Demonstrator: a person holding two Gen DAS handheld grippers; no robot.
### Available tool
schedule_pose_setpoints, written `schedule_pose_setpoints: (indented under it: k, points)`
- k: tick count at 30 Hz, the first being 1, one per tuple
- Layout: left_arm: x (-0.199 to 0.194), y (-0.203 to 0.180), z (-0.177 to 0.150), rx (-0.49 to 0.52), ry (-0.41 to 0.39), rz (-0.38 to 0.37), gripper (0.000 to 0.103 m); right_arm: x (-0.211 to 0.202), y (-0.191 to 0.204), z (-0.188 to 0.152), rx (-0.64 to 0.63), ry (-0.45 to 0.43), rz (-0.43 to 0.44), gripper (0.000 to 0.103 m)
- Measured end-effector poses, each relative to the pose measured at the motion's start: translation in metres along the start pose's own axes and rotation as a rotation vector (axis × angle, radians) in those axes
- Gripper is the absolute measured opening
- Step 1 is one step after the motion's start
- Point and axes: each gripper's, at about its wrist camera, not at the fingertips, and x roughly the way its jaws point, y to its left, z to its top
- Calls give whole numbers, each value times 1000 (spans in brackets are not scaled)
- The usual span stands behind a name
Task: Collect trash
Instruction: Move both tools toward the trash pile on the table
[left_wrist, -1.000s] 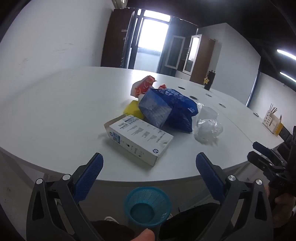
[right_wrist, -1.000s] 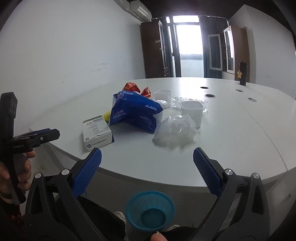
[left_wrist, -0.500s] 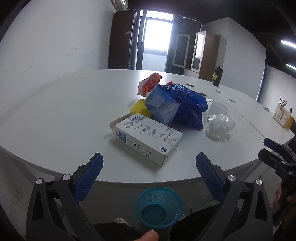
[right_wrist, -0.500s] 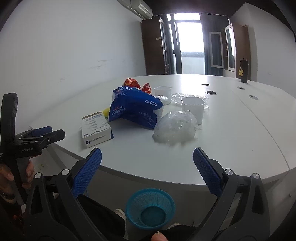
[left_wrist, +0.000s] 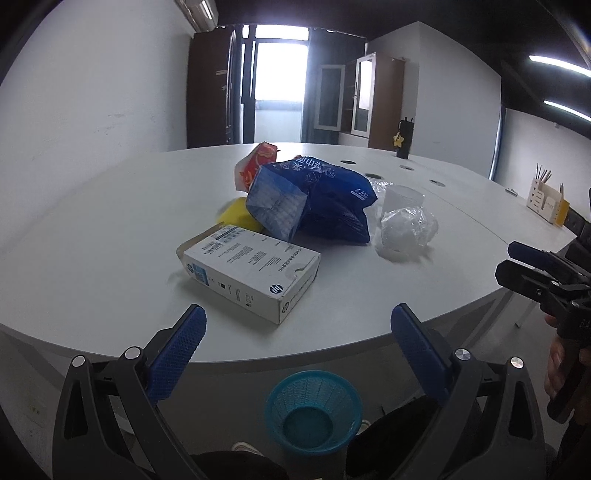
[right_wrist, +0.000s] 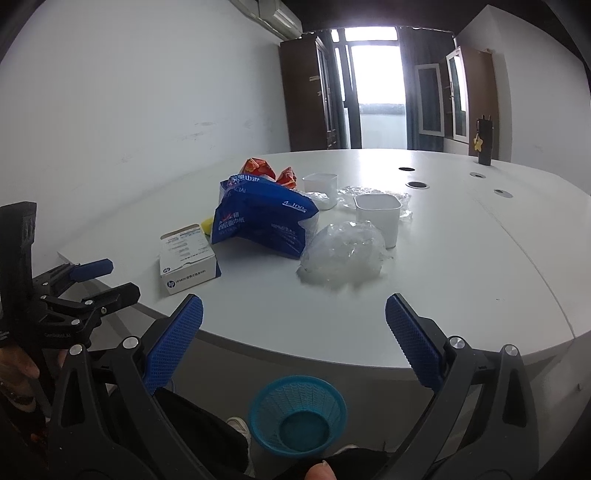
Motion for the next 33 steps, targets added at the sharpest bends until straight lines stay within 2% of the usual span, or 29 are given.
schedule_pose_setpoints:
  k: [21, 27, 33]
  points:
    - [-1, 13, 0, -78, -11, 21, 97, 10, 4, -8, -12, 42, 25, 95]
    - [3, 9, -2, -30, -2, 79, 97, 13, 3, -9, -8, 46, 23, 95]
    - [5, 11, 1, -71, 1, 90, 97, 20, 0, -11, 23, 57, -4, 95]
